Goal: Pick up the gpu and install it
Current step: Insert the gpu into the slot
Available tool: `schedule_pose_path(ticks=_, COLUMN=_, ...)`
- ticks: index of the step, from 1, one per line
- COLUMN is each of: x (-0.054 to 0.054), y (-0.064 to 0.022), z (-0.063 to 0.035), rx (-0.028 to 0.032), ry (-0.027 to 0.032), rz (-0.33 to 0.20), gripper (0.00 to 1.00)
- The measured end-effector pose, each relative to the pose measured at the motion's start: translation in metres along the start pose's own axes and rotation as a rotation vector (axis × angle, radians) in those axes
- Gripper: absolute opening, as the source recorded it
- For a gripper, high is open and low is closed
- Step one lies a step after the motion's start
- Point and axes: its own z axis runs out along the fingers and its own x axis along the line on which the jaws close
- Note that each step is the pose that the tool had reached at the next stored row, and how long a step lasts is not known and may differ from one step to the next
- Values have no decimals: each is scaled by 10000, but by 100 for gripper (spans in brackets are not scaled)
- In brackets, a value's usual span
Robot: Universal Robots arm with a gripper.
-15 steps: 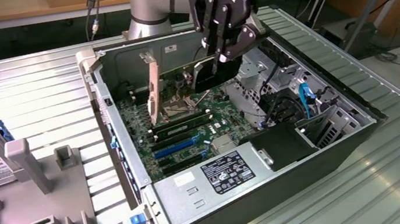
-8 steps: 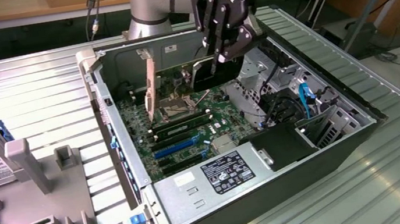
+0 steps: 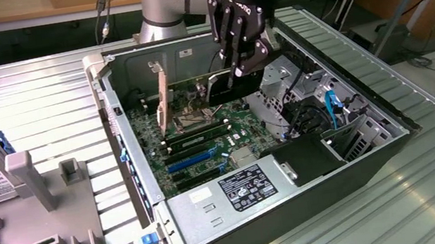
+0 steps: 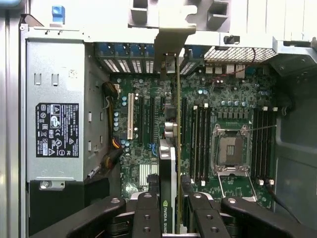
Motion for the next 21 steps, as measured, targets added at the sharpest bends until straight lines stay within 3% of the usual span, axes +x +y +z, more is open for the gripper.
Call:
schedule_pose_path(ticks=12, x=-9, y=28, z=107, rx=34, ry=-2, rz=103, gripper=27)
schedule_pose_path(ticks=15, x=-23, y=60, z=151, rx=72, ry=-3, rz=137, gripper=27)
schedule_pose_path(ticks=21, x=-39, y=81, z=237, rx=100, ry=-25, rz=739, gripper=27)
